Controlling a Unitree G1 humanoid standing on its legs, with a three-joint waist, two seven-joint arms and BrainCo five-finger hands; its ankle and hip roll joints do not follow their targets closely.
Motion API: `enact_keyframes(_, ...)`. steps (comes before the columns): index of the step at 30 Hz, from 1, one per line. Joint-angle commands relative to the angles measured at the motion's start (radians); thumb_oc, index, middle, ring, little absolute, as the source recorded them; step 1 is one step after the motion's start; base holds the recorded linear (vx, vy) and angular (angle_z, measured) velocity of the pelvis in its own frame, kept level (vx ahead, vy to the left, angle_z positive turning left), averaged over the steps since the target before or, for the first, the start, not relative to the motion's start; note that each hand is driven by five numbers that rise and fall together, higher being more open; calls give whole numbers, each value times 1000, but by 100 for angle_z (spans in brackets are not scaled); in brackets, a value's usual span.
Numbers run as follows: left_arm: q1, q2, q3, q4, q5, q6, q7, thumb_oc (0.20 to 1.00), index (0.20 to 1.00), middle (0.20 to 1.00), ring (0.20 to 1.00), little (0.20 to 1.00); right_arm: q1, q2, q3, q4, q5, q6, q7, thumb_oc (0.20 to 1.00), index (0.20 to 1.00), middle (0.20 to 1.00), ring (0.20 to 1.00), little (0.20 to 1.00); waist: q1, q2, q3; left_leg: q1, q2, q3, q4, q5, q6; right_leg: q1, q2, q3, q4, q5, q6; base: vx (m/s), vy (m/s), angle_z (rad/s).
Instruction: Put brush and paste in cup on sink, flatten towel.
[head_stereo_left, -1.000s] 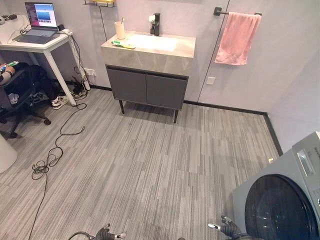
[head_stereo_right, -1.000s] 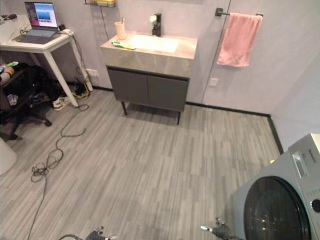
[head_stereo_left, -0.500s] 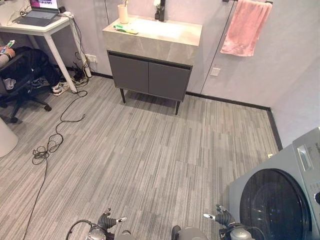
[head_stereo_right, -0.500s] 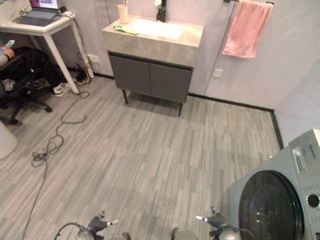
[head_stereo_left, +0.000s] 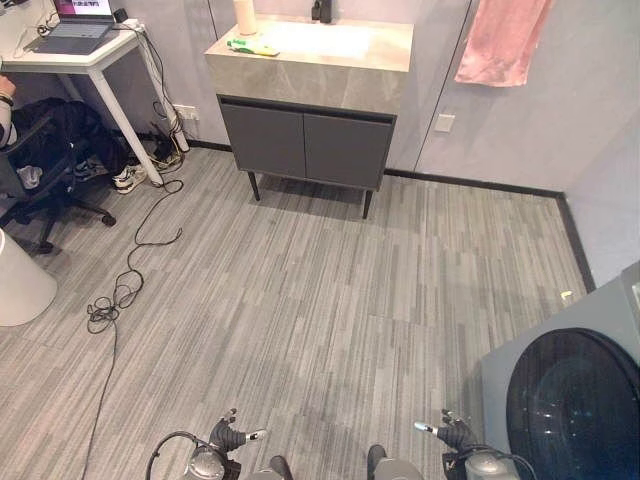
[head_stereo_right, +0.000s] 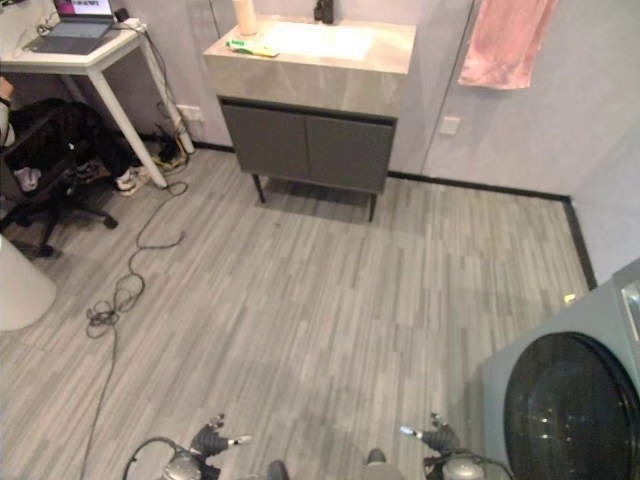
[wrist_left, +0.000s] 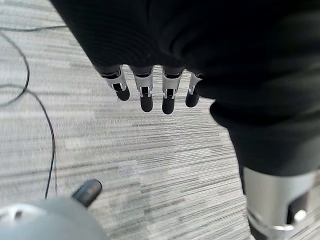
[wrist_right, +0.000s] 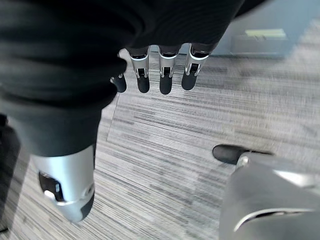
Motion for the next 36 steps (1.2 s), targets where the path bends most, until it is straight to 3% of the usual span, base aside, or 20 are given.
enact_keyframes(1,-26,59,-46,-60,29,-35,0,1000,1000,1000,1000,1000,-27,-8,39,-174,59,-55,-3,1000,1000,1000,1000,1000,-33,5,53,38,-53,-21,1,-6,29,-90,-5,108,190,194,54,202,399,-13)
enact_keyframes(4,-44,78,-55,-47,62,-35,-9,1000,1000,1000,1000,1000,-25,-29,54,-249,60,-63,-3,1000,1000,1000,1000,1000,-73,7,61,78,-84,-22,-34,-18,28,-189,95,154,82,165,46,234,114,-11)
enact_keyframes(5,-44,77,-55,-46,62,-35,-9,1000,1000,1000,1000,1000,-25,-30,54,-250,60,-63,-3,1000,1000,1000,1000,1000,-75,9,66,83,-83,-24,-33,-21,28,-182,95,151,82,162,46,463,56,-1)
enact_keyframes(6,-56,78,-54,-35,77,-31,-10,1000,1000,1000,1000,1000,-34,-46,56,-275,34,-64,-11,1000,1000,1000,1000,1000,-90,5,66,121,-101,-37,-40,-68,16,-240,57,120,-114,202,68,259,-17,5)
enact_keyframes(8,-76,78,-51,-24,93,-31,-7,1000,1000,1000,1000,1000,-37,-53,52,-297,12,-59,-15,1000,1000,1000,1000,1000,-115,-2,71,149,-110,-40,-36,-77,5,-285,33,134,-228,252,81,379,-46,16)
enact_keyframes(12,-80,54,0,7,26,-18,-6,1000,1000,1000,1000,1000,-30,-56,43,-290,-24,-47,-22,1000,1000,1000,1000,1000,-128,12,81,221,-100,-57,-42,-106,-14,-292,10,53,-290,262,91,417,-81,27)
enact_keyframes(14,-72,33,14,16,1,-10,-16,1000,1000,1000,1000,1000,-1,-67,42,-248,-45,-33,-6,1000,1000,1000,1000,1000,-167,18,43,298,-110,-106,-52,-108,-29,-273,38,97,-242,297,77,775,-268,37)
enact_keyframes(15,-66,18,27,31,-24,0,-19,1000,1000,1000,1000,1000,24,-75,41,-213,-56,-28,5,1000,1000,1000,1000,1000,-178,44,6,332,-77,-134,-21,-46,-69,-246,90,116,-209,296,47,599,-248,107)
enact_keyframes(16,-66,19,27,31,-24,0,-19,1000,1000,1000,1000,1000,24,-74,41,-213,-56,-28,5,1000,1000,1000,1000,1000,-179,42,4,330,-79,-135,-21,-44,-69,-247,88,116,-209,297,47,552,-305,116)
enact_keyframes(18,-60,3,33,30,-63,8,-27,1000,1000,1000,1000,1000,39,-93,43,-214,-70,-25,5,1000,1000,1000,1000,1000,-179,51,-5,274,-47,-160,139,85,-120,-192,128,119,-198,274,8,275,-222,60)
enact_keyframes(19,-60,4,34,30,-63,8,-27,1000,1000,1000,1000,1000,39,-92,43,-214,-70,-25,5,1000,1000,1000,1000,1000,-181,49,-7,271,-49,-161,139,88,-120,-194,125,119,-198,275,8,550,-547,26)
enact_keyframes(20,-68,-6,37,29,-97,14,-40,1000,1000,1000,1000,1000,49,-106,46,-203,-78,-24,1,1000,1000,1000,1000,1000,-156,12,-5,131,29,-137,465,259,-174,-81,144,98,-215,213,-67,418,-443,-2)
enact_keyframes(22,-77,-6,33,30,-88,15,-26,1000,1000,1000,1000,1000,37,-113,55,-187,-90,-22,-6,1000,1000,1000,1000,1000,-145,-10,-6,110,42,-99,497,259,-171,-55,139,95,-217,186,-83,495,-421,13)
enact_keyframes(23,-79,-11,26,27,-95,16,-19,1000,1000,1000,1000,1000,28,-115,61,-162,-108,-15,-22,1000,1000,1000,1000,1000,-115,-27,3,34,83,-18,458,206,-151,5,142,91,-218,153,-86,416,-263,25)
enact_keyframes(25,-78,-11,25,23,-99,14,-20,1000,1000,1000,1000,1000,26,-117,63,-159,-113,-14,-27,1000,1000,1000,1000,1000,-106,-33,0,-6,83,5,450,190,-142,22,140,90,-220,140,-87,324,-130,-6)
enact_keyframes(27,-67,-7,29,15,-104,13,-16,1000,1000,1000,1000,1000,24,-123,65,-168,-118,-16,-31,1000,1000,1000,1000,1000,-83,-23,2,-99,107,70,206,166,-105,80,157,90,-204,78,-65,564,-21,18)
enact_keyframes(29,-62,-7,32,19,-103,12,-11,1000,1000,1000,1000,1000,24,-121,74,-169,-127,-16,-31,1000,1000,1000,1000,1000,-72,-15,9,-117,89,19,99,183,-95,100,166,104,-191,57,-59,392,79,10)
enact_keyframes(32,-51,-7,61,42,-129,1,2,1000,1000,1000,1000,1000,3,-105,110,-142,-159,-28,-38,1000,1000,1000,1000,1000,-11,16,17,-209,116,-176,-201,286,-118,176,194,184,-171,-17,-56,485,112,-75)
enact_keyframes(34,-50,-7,61,42,-129,1,2,1000,1000,1000,1000,1000,3,-104,110,-142,-159,-29,-38,1000,1000,1000,1000,1000,-12,13,16,-209,112,-176,-201,285,-117,175,190,183,-168,-22,-56,335,79,-53)
enact_keyframes(36,-12,0,81,47,-120,4,-3,1000,1000,1000,1000,1000,1,-86,127,-123,-178,-19,-28,1000,1000,1000,1000,1000,28,25,-13,-198,133,-143,-185,322,-110,270,183,252,-152,-100,-43,759,234,-68)
